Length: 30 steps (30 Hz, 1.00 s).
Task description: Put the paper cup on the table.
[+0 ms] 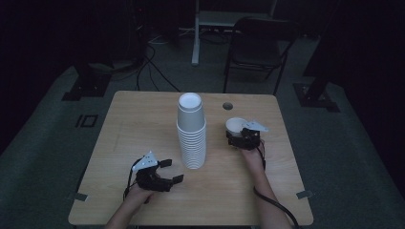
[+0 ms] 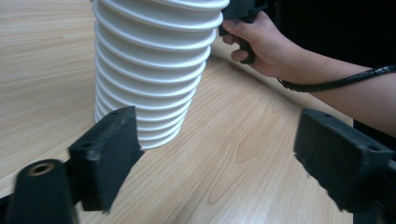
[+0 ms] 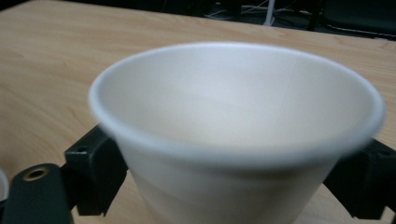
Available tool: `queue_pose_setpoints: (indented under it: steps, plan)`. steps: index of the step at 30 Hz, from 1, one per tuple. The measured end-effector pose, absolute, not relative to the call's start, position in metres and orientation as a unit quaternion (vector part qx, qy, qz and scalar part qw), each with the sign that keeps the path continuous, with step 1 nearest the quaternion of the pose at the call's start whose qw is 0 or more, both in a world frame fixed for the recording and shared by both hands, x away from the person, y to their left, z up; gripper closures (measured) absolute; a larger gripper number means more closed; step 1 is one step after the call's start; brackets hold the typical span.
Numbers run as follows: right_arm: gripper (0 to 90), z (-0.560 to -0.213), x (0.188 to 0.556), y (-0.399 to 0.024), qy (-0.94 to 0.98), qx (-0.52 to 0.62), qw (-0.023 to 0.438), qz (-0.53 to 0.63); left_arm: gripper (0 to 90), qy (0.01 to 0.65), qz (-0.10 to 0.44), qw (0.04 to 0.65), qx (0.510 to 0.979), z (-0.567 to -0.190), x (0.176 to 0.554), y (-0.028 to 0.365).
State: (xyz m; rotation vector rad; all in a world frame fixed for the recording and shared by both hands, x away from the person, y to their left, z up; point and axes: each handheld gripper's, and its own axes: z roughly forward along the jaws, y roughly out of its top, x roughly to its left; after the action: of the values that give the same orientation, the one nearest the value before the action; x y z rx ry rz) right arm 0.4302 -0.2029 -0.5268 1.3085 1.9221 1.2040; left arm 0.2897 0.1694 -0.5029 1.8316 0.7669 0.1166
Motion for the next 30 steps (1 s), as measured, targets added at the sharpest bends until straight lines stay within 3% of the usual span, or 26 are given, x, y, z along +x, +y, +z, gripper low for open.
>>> queue_pose_setpoints:
  steps: [1, 5, 24, 30]
  plan:
    - [10.2, -0.529, 0.427, -0.206, 0.712, 0.479, 0.255, 0.446, 9.4, 0.328, 0.048, 0.543, 0.772, -0.504, 0.29, 0.169]
    - [10.2, -0.533, 0.421, -0.21, 0.723, 0.466, 0.261, 0.439, 7.6, 0.331, 0.056, 0.536, 0.774, -0.506, 0.29, 0.169]
    - [10.2, -0.535, 0.373, -0.246, 0.722, 0.454, 0.221, 0.472, 7.6, 0.349, 0.082, 0.511, 0.781, -0.511, 0.288, 0.188]
    - [10.2, -0.537, 0.36, -0.259, 0.723, 0.456, 0.225, 0.467, 7.7, 0.368, 0.115, 0.498, 0.777, -0.513, 0.288, 0.203]
